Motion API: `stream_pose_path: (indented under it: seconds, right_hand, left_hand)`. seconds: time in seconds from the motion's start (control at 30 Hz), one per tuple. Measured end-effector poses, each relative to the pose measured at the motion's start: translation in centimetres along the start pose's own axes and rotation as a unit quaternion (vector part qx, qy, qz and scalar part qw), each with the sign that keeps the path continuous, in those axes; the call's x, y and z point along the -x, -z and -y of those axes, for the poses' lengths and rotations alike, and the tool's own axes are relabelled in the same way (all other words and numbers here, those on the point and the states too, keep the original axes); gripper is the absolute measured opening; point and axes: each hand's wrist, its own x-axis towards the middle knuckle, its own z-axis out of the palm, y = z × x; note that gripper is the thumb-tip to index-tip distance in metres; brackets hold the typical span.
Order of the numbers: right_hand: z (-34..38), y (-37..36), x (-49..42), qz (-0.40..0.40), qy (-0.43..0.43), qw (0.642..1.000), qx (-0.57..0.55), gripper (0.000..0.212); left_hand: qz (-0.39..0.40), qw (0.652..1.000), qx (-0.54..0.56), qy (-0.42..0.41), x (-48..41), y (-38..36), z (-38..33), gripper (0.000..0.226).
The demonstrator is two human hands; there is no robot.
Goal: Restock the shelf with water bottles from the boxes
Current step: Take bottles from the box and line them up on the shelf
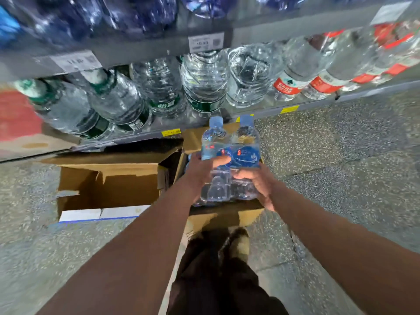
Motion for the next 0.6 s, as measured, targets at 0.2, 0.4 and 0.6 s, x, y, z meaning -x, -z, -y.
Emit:
stream_pose_path:
  seconds: [0.2,0.4,0.6]
  right_hand:
    - [2.0,-0.6,5.5,0.048,0.048,0.997,0.041,0.074]
    - [5.0,-2.6,11.1,0.064,0.126,0.988,0.060,0.076]
    - [7.0,-8.2,17.5,0.064,0.201,0.976,0.050,0.048]
  left_hand:
    - [-0.043,0.997,0.066,-0.008,6.6,1.0,-1.3,0.032]
    - [-0.039,0.993,0.091,-0.063,12.7,2.9,-3.6,0.018]
    - [-0.013,0.987,0.042,-0.152,19.3,7.3,-6.5,0.030]
